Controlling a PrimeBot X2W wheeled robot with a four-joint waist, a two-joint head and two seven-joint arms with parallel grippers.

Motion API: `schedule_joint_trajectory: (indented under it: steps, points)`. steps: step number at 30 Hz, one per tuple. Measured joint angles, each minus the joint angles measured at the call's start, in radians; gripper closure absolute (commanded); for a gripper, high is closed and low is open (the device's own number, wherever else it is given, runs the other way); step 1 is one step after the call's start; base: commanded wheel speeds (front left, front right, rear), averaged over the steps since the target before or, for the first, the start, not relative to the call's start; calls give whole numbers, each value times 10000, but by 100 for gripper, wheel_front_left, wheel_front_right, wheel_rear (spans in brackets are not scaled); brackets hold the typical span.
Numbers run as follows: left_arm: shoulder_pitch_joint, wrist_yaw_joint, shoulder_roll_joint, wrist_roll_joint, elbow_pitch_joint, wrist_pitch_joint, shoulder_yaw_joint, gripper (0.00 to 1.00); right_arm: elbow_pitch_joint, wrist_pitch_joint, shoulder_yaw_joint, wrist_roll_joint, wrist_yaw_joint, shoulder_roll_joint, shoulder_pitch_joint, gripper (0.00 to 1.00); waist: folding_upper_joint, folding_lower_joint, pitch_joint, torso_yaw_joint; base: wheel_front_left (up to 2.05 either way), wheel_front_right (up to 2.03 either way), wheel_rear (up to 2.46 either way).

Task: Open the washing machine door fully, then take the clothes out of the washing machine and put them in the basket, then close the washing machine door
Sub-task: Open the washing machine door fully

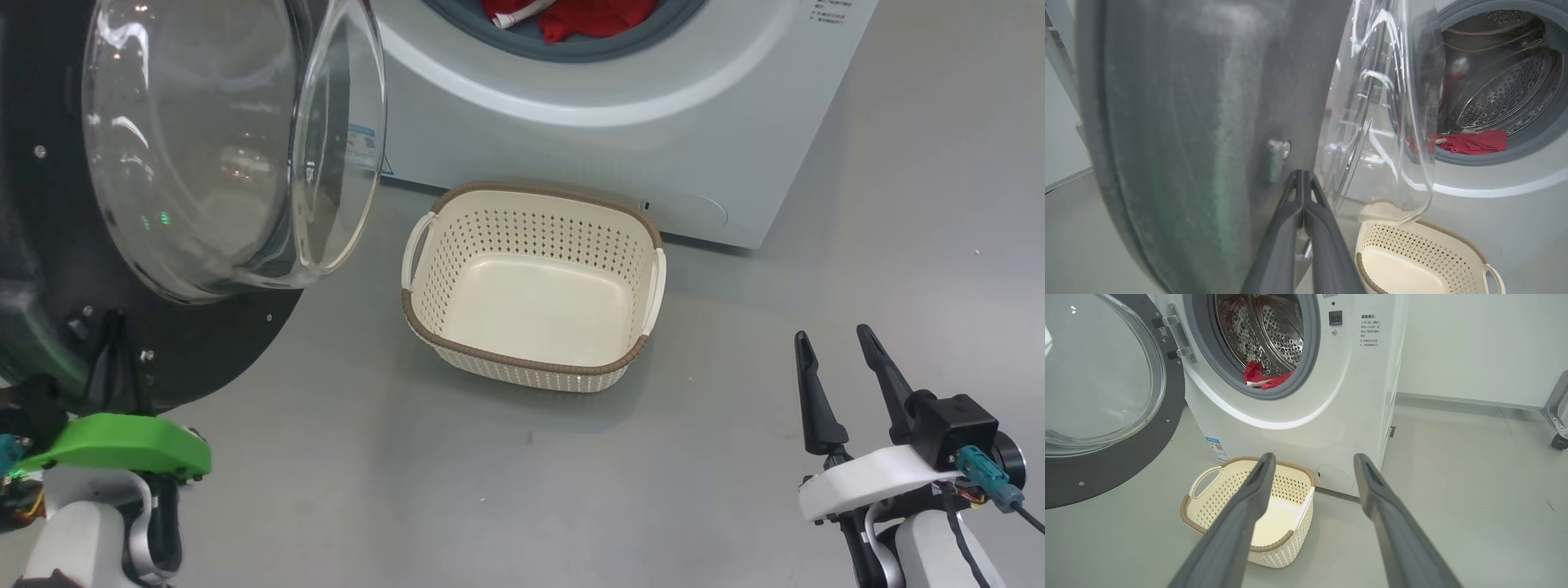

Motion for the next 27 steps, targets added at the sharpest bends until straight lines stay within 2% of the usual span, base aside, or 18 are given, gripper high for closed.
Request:
schedule_joint_trajectory:
  steps: [8,20,27]
  points:
    - [-5,33,297,-328,-81,-134,765,100,-140,0,-115,-94,4,-240,-127,0,0,0,603,-84,0,0,0]
    - [-421,71,711,-757,13,-127,1367,100,-307,0,-213,-192,86,-625,-311,0,0,0,1511,-68,0,0,0]
    - [-653,75,1193,-970,326,-130,2033,100,-405,0,-263,-259,88,-807,-367,0,0,0,1939,-39,0,0,0]
